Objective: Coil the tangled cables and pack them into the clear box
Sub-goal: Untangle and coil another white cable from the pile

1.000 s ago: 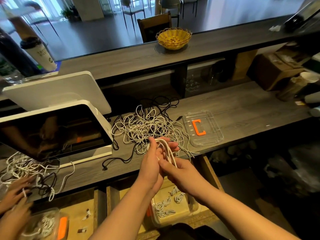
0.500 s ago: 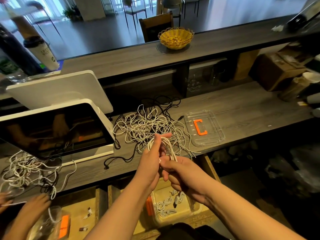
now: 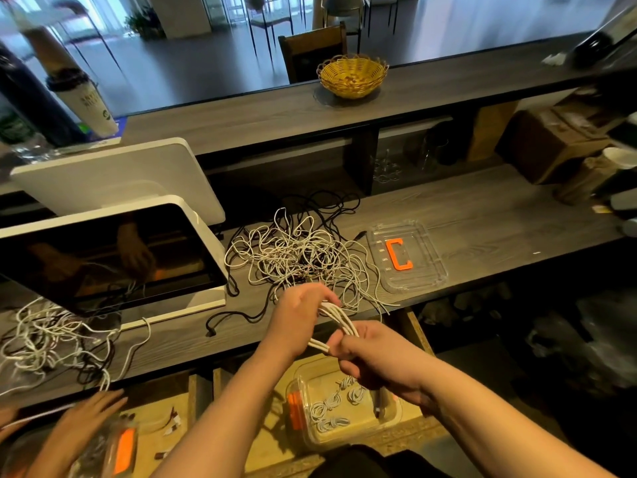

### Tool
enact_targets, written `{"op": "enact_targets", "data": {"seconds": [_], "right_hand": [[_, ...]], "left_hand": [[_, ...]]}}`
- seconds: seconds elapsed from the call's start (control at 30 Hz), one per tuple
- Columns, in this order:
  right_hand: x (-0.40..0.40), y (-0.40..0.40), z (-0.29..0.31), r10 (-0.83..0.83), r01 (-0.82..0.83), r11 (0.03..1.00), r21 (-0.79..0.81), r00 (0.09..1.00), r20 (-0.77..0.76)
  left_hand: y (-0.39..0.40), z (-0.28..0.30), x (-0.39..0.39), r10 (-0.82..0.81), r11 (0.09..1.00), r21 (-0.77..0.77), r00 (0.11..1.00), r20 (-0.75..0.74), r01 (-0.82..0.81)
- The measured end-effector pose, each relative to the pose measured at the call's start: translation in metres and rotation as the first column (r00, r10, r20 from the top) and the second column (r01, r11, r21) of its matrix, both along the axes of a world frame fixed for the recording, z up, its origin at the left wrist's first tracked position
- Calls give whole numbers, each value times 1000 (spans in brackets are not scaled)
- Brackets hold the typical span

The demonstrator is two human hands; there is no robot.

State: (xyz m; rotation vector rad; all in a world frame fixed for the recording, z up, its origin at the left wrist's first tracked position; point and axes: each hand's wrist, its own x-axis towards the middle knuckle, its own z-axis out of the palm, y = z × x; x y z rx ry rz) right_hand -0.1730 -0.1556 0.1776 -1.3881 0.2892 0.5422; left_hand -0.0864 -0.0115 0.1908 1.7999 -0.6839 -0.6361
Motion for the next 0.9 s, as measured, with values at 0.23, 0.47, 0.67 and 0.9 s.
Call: {"op": "enact_targets", "data": {"seconds": [0.23,0.47,0.67,0.9], "right_hand": [[3,-16,-4,110,-99,981,-170,992,58],[2,-22,-8,133,-52,917,-396,974,181],[-5,-53,-17,88,72,795,-602,969,232],[-1,-23,-13,298,20,626,-779,918,262]], "left_hand": [[-10,-25,-1,203,972,122,979,-15,-199],[-8,-41,-10,386,922,18,917,-97,-386],[-10,-51,-17,452,892,135,842,-295,-431],[-32,-38,-13,690,649,70,547,-475,-758]]}}
